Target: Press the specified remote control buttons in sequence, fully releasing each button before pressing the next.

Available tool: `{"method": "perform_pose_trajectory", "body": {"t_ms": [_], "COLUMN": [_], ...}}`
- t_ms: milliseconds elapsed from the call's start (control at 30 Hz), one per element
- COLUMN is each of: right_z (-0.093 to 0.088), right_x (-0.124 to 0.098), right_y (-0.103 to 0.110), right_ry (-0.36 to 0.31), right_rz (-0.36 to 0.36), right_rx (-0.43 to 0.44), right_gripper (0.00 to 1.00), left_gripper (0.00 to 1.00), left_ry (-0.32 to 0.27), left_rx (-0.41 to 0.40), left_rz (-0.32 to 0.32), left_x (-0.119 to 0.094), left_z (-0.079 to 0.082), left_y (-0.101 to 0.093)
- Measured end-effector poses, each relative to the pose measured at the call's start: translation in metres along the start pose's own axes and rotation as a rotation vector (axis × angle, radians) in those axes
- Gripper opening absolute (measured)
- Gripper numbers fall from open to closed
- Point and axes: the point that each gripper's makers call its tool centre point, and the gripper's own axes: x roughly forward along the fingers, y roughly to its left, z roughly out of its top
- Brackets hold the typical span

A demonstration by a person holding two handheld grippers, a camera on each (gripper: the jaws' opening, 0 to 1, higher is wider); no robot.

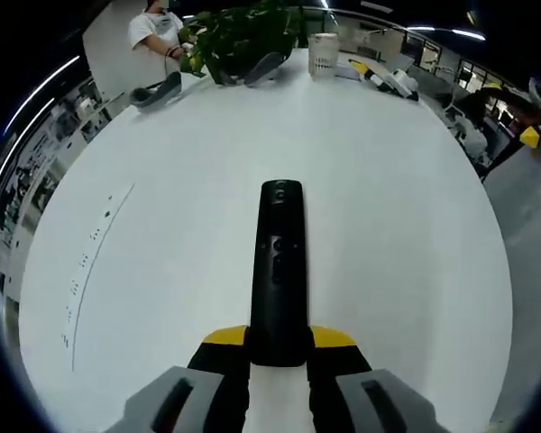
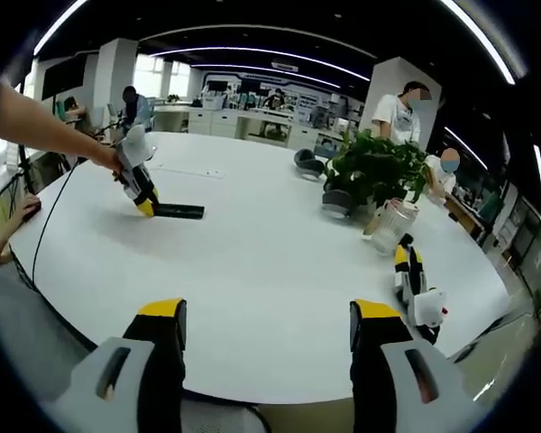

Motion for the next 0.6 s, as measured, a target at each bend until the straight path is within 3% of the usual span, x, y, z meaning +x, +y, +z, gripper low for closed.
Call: {"method": "perform_pose_trajectory", "body": {"t_ms": [600], "right_z": [0.005], "right_x": [-0.002], "right_y": [0.000], "right_ry": [-0.030], "right_rz": [0.002], "right_rx": [0.003], "right_gripper": [0.76], "left_gripper": [0.23], "left_ry": [0.030], "left_rx": [-0.013], "left_rz": [0.011], "left_x": [-0.003], "left_z": [-0.008], "left_y": [-0.028]}}
